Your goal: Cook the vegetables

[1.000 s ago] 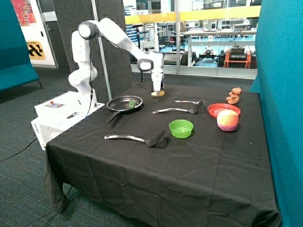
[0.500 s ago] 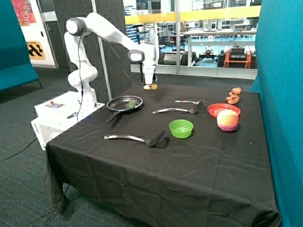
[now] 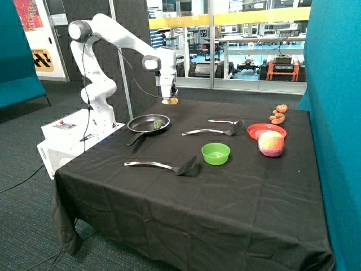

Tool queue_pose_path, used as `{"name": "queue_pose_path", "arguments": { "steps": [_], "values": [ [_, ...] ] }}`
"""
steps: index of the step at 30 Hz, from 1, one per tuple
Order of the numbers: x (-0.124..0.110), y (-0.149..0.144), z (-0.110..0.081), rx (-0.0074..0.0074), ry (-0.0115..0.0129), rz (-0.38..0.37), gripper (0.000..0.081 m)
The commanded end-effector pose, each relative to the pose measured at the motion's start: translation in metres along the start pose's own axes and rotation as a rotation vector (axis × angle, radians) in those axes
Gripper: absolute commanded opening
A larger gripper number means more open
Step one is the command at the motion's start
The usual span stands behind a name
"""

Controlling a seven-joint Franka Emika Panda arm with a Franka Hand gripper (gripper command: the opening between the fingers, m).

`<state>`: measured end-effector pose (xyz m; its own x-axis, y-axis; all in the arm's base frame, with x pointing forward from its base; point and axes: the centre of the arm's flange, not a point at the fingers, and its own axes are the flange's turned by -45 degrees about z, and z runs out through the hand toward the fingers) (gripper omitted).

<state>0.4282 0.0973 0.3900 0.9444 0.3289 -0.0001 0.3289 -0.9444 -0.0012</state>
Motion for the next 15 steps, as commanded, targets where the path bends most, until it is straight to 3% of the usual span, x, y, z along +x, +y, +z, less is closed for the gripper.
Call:
{"name": "queue_pose_path", "arguments": {
  "steps": [1, 15],
  "values": [
    [-0.031, 0.007, -0.005, -0.0012, 0.0001, 0.008, 0.0],
    [-0.07, 0.015, 0.012, -0.0012, 0.0001, 0.005, 0.0]
  ]
}}
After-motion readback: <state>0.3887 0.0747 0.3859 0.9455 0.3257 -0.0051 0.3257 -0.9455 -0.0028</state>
